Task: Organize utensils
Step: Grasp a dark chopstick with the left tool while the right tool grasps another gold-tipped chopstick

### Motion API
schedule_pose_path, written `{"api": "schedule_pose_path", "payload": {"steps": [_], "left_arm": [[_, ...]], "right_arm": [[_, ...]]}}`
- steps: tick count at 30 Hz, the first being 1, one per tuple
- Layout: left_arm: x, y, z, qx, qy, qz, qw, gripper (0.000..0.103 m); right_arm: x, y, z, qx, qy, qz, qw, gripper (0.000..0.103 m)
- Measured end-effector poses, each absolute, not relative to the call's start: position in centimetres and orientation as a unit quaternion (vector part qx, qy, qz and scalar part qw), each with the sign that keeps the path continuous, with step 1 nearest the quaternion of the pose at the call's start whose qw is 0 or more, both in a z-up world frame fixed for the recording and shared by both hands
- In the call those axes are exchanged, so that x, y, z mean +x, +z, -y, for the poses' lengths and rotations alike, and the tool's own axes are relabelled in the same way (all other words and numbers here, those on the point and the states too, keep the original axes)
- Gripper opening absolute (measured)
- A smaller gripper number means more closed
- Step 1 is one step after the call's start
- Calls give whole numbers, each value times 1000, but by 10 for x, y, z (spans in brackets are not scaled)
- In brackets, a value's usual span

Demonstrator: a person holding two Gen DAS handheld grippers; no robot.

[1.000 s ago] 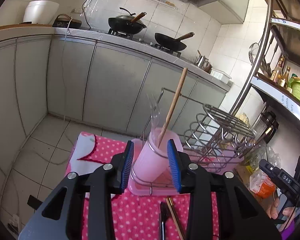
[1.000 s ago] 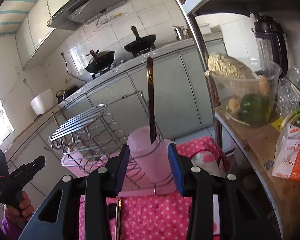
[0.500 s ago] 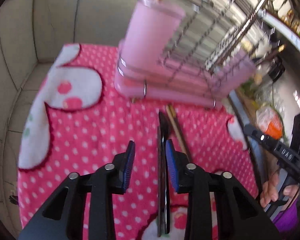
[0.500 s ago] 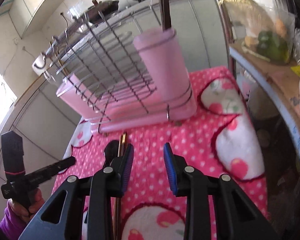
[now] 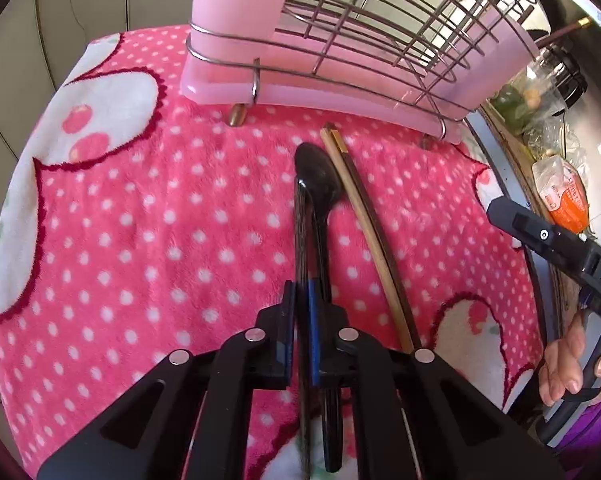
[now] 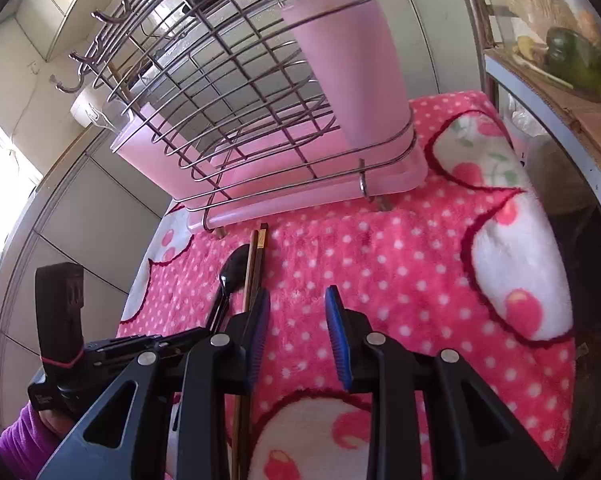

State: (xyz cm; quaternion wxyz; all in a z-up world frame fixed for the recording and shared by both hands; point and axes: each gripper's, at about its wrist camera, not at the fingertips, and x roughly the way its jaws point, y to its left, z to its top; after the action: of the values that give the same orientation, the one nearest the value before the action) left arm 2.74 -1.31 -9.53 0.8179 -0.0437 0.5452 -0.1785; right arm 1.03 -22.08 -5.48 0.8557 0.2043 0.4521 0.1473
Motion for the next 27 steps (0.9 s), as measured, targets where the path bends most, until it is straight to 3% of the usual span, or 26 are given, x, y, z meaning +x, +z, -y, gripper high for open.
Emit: {"api": "schedule_pose_path", "payload": {"steps": [5,8,22,27], "left_arm": [[25,-92,6,-64,-159,-547,820,5],[16,-81,-13,-70,-134,-536,830,5],[9,-84,-54,-71,-99,-556,822,5],[13,-86,-52,-78,-102,-560,819,5]], "right_arm": [[22,-61,203,199,163,-467,846,26],[33,-67,191,197,171,-482,836,16],[79,-104,155,221,175,-535,797,17],[81,-107,160,261,177,-538,782,7]]}}
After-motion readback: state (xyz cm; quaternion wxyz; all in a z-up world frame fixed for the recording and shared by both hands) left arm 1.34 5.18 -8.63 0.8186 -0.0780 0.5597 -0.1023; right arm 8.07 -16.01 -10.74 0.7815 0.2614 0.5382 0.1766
